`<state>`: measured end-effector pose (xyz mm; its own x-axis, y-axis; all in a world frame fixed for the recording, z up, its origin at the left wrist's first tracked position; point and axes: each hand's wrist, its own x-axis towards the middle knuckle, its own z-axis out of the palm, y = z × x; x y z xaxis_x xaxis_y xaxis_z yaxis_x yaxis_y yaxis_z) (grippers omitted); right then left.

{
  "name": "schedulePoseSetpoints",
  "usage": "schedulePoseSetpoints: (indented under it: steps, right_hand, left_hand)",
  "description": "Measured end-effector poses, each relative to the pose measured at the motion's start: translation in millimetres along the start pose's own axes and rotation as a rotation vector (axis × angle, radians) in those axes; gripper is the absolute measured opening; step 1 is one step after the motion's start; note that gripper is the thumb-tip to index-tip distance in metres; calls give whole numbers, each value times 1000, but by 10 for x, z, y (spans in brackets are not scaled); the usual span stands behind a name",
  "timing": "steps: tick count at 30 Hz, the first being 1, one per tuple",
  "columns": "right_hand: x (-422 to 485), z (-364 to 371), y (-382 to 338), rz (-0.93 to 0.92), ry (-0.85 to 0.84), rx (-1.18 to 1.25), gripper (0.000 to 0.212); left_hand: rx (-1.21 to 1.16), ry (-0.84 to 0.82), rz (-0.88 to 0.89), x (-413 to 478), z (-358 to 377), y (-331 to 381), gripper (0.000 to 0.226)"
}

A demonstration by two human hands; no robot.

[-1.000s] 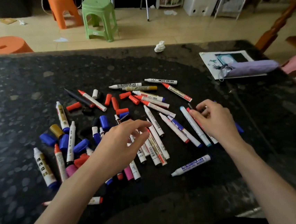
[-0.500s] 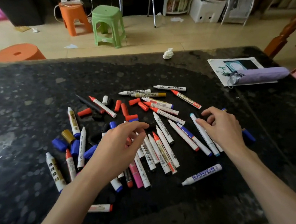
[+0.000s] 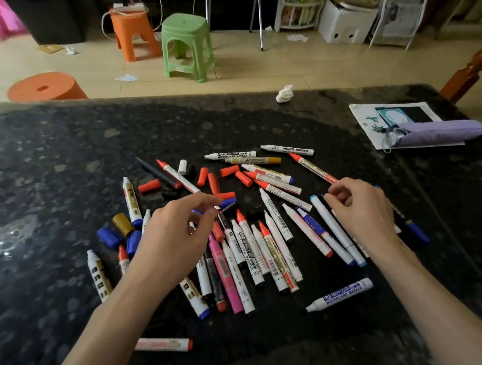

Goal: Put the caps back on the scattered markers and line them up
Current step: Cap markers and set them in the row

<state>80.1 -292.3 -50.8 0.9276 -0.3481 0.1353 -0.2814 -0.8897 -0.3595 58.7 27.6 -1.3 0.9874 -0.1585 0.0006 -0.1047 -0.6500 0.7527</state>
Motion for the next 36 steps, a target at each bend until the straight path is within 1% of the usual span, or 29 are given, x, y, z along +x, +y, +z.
schedulePoseSetpoints:
  steps: [2,5,8,11,17,20,22,24,26,27,29,30,31,32,34,36]
  right_hand:
    - [115,81,-110,-51,20,53,21]
    - [358,237,-363,-152,7,99,32]
    - [650,357,-614,-214,6,104,37]
    - [907,435,-781,-239,27,74,35]
    - [1224,577,-901,-165,-27,-67,27]
    - [1322,629,-936,-146,-44,-101,22]
    - [1370,627,-970,-184,-84,-140,21]
    - [1392,614,-993,-260,-125,-209,19]
    - [1379,596,-1014,-322,-100,-232,16]
    - [1360,581,-1024,-343,-48,-202,15]
    - [1260,507,-1088,-370,102,-36,15]
    - [1160,438,-1157,-369,134,104,15]
    - [1027,350,-1247,-362,117,288,15]
    - [855,265,-1350,-332,44,489,14]
    - [420,109,-1565,-213,-207,843,12]
    - [-6,61,-1694,-90,-444,1082,18]
  left_hand:
    - [-20,10,-11,17,-23,-2,26]
    - [-35,23,-24,36,-63,-21,25]
    - [-51,33,-26,54,-94,-28,26]
    - [-58,31,-21,69,-92,-13,26]
    - [-58,-2,4,57,-32,8,27]
    - [-46,22,1,53,-40,3,28]
    - [-55,60,-13,66,-58,-16,27]
    - [-55,75,-34,77,-80,-29,27]
    - [-58,92,-53,86,-102,-55,26]
    - [-68,98,-66,86,-115,-65,26]
    - [-82,106,-83,85,-130,-97,25]
    - [-82,106,-87,84,-135,-112,25]
    - [-83,104,-89,82,-146,-120,25]
    - [-90,97,-87,86,-149,-129,25]
    - [-126,61,-80,81,-155,-127,33]
    - [-153,7,-65,66,-171,-125,47]
